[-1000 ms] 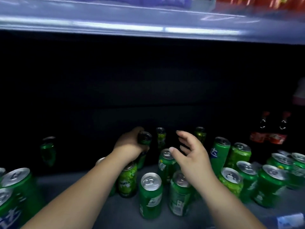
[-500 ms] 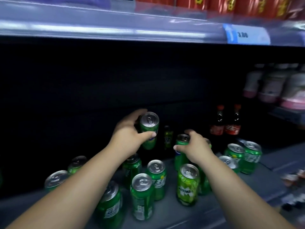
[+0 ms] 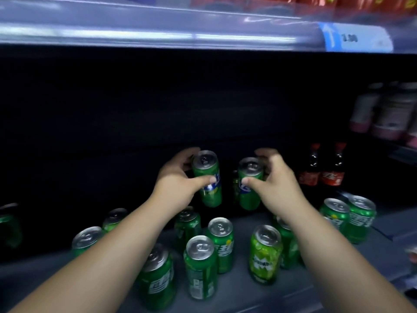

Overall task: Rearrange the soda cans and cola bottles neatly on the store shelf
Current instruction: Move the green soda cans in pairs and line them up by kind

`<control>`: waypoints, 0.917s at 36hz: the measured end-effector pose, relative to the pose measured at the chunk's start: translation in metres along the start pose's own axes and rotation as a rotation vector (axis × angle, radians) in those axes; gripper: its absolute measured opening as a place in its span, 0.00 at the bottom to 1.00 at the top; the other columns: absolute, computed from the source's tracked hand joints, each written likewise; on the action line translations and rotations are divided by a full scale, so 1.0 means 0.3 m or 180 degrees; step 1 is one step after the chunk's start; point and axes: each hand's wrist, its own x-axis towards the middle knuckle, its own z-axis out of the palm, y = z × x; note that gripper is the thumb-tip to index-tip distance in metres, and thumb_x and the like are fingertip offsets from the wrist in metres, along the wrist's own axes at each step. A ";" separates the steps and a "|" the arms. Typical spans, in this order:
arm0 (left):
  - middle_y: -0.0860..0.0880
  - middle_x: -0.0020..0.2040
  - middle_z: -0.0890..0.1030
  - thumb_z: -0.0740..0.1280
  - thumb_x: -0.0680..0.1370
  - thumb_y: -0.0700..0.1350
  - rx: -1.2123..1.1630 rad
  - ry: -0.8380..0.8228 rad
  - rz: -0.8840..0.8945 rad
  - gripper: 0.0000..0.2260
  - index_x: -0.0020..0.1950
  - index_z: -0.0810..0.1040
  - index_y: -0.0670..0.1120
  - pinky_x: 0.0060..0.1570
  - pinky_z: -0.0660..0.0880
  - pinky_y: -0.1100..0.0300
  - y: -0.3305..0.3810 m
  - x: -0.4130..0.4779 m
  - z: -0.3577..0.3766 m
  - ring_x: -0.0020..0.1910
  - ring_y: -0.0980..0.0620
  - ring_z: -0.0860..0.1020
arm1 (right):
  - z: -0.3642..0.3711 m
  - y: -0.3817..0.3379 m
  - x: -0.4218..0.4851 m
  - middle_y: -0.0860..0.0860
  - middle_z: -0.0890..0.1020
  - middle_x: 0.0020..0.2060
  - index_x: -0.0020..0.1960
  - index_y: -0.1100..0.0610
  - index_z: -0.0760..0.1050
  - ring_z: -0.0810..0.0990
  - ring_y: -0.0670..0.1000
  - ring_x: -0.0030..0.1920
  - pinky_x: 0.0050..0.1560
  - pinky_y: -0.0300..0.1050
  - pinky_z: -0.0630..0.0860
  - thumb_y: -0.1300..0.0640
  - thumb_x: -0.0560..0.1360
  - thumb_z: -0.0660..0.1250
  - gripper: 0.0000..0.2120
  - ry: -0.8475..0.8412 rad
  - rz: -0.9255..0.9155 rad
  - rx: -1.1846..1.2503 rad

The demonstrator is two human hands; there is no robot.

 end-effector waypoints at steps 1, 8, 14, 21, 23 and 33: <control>0.58 0.51 0.81 0.81 0.64 0.38 -0.0032 0.0038 0.0028 0.29 0.60 0.75 0.55 0.48 0.75 0.72 0.014 -0.004 -0.026 0.47 0.69 0.79 | -0.005 -0.033 0.002 0.44 0.81 0.53 0.62 0.39 0.69 0.81 0.49 0.55 0.60 0.51 0.77 0.51 0.65 0.80 0.31 -0.0035 -0.0103 0.0203; 0.54 0.54 0.83 0.82 0.63 0.42 0.0290 0.0115 0.0124 0.30 0.63 0.77 0.50 0.54 0.77 0.64 0.088 -0.059 -0.320 0.53 0.58 0.82 | 0.039 -0.288 -0.041 0.50 0.82 0.60 0.58 0.35 0.72 0.80 0.48 0.63 0.64 0.57 0.77 0.52 0.63 0.78 0.28 -0.0704 -0.0615 0.1604; 0.55 0.54 0.83 0.82 0.60 0.51 0.0878 0.0104 -0.0034 0.33 0.63 0.76 0.52 0.58 0.78 0.56 0.122 -0.166 -0.651 0.54 0.60 0.81 | 0.219 -0.489 -0.142 0.49 0.85 0.56 0.62 0.41 0.71 0.83 0.50 0.59 0.64 0.59 0.77 0.56 0.68 0.75 0.27 -0.1434 -0.0877 0.1804; 0.48 0.51 0.84 0.82 0.62 0.43 0.1308 -0.0269 -0.0574 0.27 0.57 0.77 0.48 0.51 0.81 0.50 0.088 -0.256 -0.941 0.49 0.51 0.83 | 0.454 -0.641 -0.284 0.47 0.84 0.56 0.62 0.43 0.72 0.83 0.47 0.58 0.54 0.45 0.81 0.65 0.72 0.73 0.26 -0.2370 -0.0842 0.1883; 0.47 0.49 0.83 0.81 0.64 0.39 0.1453 -0.0406 -0.0724 0.25 0.57 0.76 0.46 0.47 0.82 0.53 0.066 -0.274 -1.013 0.48 0.49 0.83 | 0.524 -0.674 -0.329 0.47 0.84 0.57 0.62 0.44 0.72 0.83 0.46 0.58 0.54 0.44 0.81 0.69 0.75 0.70 0.25 -0.2516 -0.0763 0.1830; 0.47 0.48 0.81 0.77 0.65 0.42 0.1979 -0.0709 -0.0883 0.25 0.59 0.73 0.49 0.35 0.77 0.57 -0.037 -0.304 -1.152 0.43 0.50 0.81 | 0.745 -0.677 -0.521 0.48 0.82 0.57 0.60 0.47 0.73 0.82 0.42 0.56 0.51 0.38 0.78 0.72 0.74 0.69 0.25 -0.2415 -0.0371 0.1684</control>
